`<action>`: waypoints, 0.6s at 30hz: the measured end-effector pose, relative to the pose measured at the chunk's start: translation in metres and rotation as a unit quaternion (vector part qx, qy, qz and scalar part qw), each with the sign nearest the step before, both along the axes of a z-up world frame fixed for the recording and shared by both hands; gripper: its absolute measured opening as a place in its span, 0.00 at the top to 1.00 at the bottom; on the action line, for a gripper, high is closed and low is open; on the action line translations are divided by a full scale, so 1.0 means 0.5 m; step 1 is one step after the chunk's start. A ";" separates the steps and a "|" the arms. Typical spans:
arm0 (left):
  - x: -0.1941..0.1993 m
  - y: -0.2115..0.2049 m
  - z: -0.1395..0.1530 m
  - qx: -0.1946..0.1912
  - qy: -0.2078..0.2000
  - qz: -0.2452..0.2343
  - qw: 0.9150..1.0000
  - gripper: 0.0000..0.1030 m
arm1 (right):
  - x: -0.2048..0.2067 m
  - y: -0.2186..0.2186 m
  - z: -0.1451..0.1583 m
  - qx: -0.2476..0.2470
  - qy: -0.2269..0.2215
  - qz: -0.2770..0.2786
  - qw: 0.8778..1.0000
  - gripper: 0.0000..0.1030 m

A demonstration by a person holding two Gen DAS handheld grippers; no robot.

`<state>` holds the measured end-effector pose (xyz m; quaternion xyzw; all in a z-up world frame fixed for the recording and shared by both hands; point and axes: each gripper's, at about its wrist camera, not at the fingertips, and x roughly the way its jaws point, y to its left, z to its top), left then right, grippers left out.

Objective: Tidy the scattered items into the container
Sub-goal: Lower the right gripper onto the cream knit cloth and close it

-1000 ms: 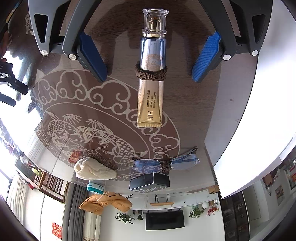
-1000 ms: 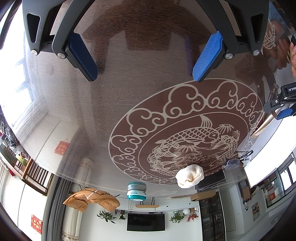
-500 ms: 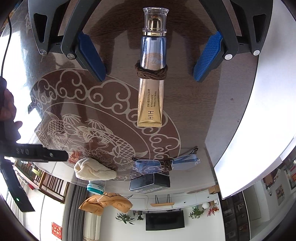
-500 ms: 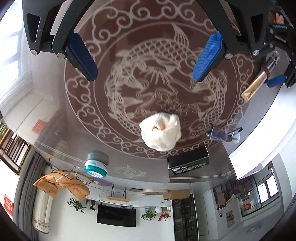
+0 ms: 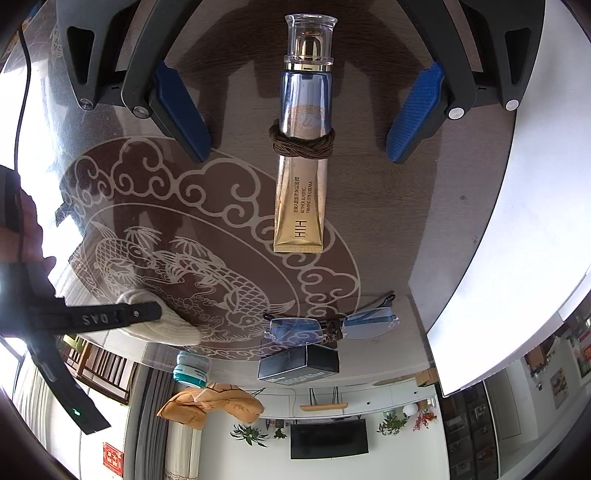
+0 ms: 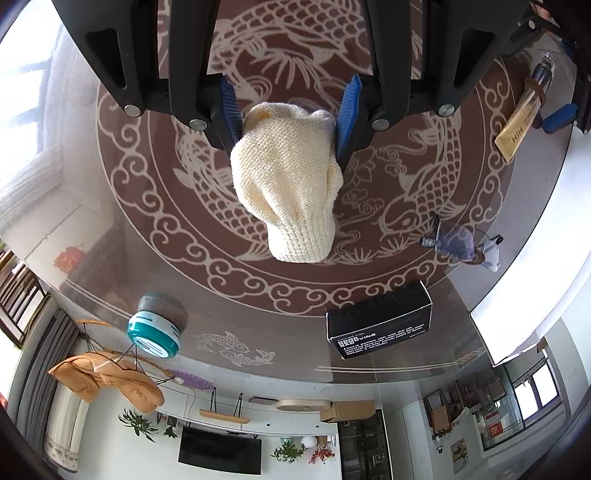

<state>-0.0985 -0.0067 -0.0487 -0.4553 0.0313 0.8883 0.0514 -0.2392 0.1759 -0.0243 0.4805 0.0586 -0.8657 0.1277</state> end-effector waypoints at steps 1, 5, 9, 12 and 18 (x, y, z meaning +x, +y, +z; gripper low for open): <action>0.000 0.000 0.000 0.000 0.000 0.000 1.000 0.05 | 0.034 0.017 -0.001 -0.007 0.001 -0.008 1.000 0.55; 0.000 0.000 0.000 0.000 0.000 0.000 1.000 0.05 | 0.201 0.074 -0.003 -0.040 0.014 -0.035 0.998 0.55; 0.000 0.000 0.000 0.000 0.000 0.000 1.000 0.05 | 0.338 0.104 -0.011 -0.068 0.041 -0.067 0.995 0.44; 0.000 -0.001 0.000 -0.001 0.000 0.001 1.000 0.05 | 0.380 0.109 -0.014 -0.059 0.055 -0.069 0.994 0.19; 0.001 -0.002 -0.001 -0.001 0.001 0.002 1.000 0.05 | 0.370 0.109 -0.013 0.010 0.051 -0.048 0.998 0.15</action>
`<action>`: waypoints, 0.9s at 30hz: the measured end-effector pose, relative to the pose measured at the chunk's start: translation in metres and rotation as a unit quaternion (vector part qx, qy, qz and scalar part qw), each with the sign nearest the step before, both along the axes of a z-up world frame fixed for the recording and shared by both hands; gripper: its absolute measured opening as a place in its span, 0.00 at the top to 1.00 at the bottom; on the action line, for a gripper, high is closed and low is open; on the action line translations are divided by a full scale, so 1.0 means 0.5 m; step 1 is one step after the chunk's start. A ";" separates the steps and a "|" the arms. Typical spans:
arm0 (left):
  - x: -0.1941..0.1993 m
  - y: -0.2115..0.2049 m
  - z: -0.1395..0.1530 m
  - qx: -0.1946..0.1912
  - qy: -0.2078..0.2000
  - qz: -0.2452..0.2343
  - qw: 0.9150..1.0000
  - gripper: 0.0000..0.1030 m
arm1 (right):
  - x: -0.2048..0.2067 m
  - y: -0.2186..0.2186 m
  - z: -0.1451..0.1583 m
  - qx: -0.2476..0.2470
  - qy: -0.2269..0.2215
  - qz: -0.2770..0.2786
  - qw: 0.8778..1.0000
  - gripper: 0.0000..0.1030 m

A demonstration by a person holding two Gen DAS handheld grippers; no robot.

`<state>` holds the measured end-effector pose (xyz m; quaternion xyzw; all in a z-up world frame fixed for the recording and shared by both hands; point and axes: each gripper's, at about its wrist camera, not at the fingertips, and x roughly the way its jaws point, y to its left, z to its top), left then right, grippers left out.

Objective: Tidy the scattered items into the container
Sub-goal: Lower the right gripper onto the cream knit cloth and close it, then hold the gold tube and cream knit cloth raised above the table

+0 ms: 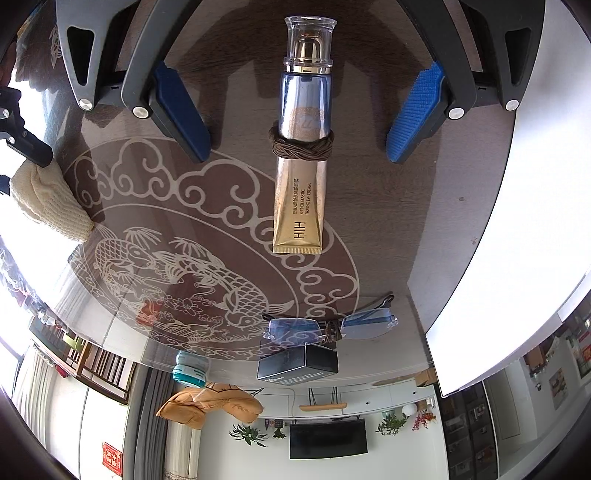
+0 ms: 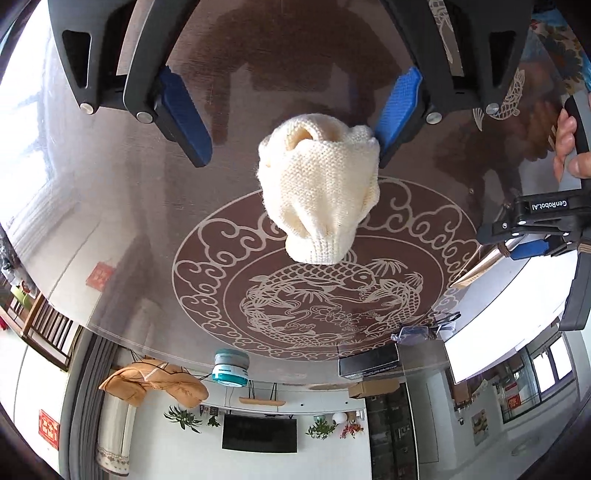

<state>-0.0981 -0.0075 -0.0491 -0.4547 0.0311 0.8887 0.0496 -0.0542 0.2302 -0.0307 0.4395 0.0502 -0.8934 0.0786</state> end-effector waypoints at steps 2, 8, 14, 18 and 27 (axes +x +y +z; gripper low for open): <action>0.000 0.000 0.000 0.000 0.000 0.000 1.000 0.05 | -0.005 0.003 -0.003 0.010 -0.003 0.003 1.000 0.11; 0.000 0.000 0.000 0.000 0.000 0.000 1.000 0.05 | 0.000 0.014 -0.020 0.001 -0.011 -0.005 1.000 0.10; 0.000 0.000 0.000 0.000 0.000 0.000 1.000 0.05 | -0.004 0.012 -0.025 0.000 -0.010 -0.006 1.000 0.05; 0.000 0.000 -0.001 0.000 0.000 0.000 1.000 0.05 | -0.008 0.014 -0.029 -0.004 -0.018 -0.007 1.000 0.00; 0.001 -0.002 -0.004 0.002 -0.007 0.001 1.000 0.00 | -0.006 0.015 -0.029 -0.003 -0.017 -0.009 1.000 0.00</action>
